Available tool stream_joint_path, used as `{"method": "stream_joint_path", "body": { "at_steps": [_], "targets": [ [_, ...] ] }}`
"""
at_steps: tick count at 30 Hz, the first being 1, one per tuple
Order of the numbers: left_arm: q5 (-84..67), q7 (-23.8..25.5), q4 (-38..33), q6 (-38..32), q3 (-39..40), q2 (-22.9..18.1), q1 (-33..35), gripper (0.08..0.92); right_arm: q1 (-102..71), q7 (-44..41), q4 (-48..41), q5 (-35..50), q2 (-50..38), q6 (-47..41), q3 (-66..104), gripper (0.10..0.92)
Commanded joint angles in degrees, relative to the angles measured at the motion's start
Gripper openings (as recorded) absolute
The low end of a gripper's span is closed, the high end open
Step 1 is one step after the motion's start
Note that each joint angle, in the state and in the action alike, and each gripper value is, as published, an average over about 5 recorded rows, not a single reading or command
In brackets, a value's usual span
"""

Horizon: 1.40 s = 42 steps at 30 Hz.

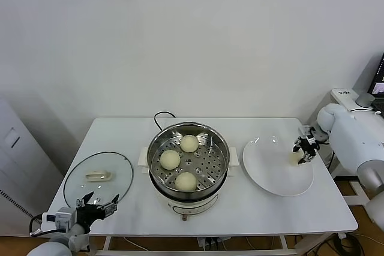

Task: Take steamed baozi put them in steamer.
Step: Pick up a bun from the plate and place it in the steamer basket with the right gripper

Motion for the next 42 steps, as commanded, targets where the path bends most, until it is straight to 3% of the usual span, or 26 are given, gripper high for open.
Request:
{"method": "stream_joint_path", "body": {
  "at_steps": [1,11,22,35,42],
  "targets": [
    [0.5,-0.2,-0.6,0.4,-0.4,-0.5,0.4,0.823,18.9,-5.4,19.2,31.7,-9.7,-13.2,-32.9,0.475],
    [1.0,-0.8,-1.5,1.0,-0.1,-1.0,-0.1,0.823,43.1,-4.5,33.4,52.6,-8.9,-22.5,-57.6,0.475],
    [1.4,-0.9,-2.1,1.0,-0.3,-1.1,0.1,0.823,50.9,2.2,43.8,66.5,-2.2,-34.5,-65.1,0.475],
    [1.0,-0.8,-2.3,0.7,-0.3,-1.1,0.1,0.823,49.4,15.2,51.3,74.3,4.8,-45.6,-65.2,0.475],
    [1.0,-0.8,-2.4,0.8,-0.3,-1.3,0.1,0.823,46.8,18.2,51.8,75.2,7.9,-47.7,-64.0,0.475]
  ]
}}
